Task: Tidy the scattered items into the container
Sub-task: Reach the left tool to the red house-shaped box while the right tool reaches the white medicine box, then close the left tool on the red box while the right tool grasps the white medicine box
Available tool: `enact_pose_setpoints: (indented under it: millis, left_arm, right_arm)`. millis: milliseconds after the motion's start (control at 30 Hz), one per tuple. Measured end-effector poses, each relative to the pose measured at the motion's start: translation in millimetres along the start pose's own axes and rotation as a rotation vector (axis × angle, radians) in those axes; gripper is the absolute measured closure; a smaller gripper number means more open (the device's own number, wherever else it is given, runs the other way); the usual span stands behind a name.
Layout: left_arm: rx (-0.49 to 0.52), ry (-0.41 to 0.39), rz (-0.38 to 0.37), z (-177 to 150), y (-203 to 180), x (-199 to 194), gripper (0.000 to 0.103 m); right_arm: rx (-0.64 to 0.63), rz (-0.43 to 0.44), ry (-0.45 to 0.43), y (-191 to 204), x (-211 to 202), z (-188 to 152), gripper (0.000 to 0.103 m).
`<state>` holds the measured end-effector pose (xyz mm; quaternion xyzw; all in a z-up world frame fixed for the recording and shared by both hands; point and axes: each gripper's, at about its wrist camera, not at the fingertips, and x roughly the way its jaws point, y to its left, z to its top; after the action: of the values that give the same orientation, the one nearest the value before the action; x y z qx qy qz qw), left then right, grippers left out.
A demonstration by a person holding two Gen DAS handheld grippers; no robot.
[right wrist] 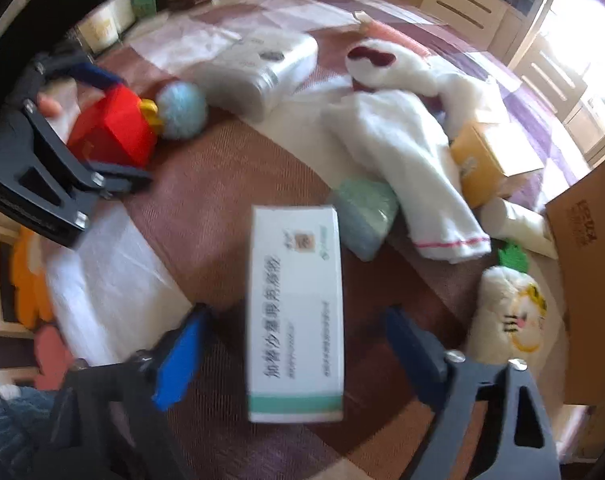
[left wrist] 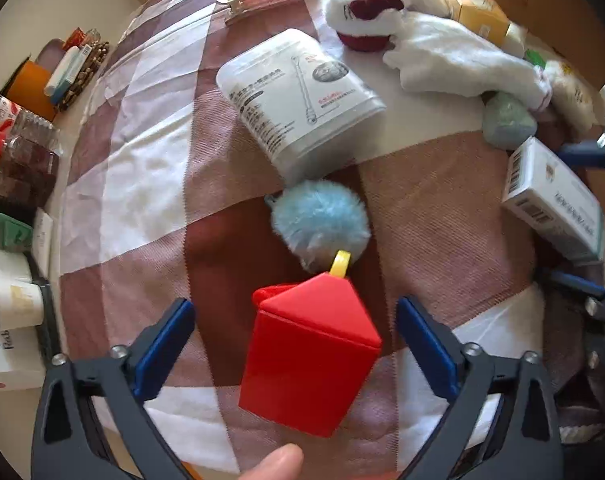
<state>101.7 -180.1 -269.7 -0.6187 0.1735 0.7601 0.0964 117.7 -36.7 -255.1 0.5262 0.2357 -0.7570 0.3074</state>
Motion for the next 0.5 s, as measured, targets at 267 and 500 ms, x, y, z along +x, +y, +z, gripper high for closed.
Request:
enact_pose_setpoints:
  millis: [267, 500]
  left_arm:
    - [-0.085, -0.003, -0.076, -2.3, -3.9, -6.9, 0.055]
    - [-0.332, -0.019, -0.093, -12.3, 9.9, -4.9, 0.055]
  right_arm:
    - [0.096, 0.094, 0.011, -17.5, -8.5, -1.0, 0.067]
    - [0.152, 0.12, -0.007, -31.3, -11.2, -5.3, 0.067]
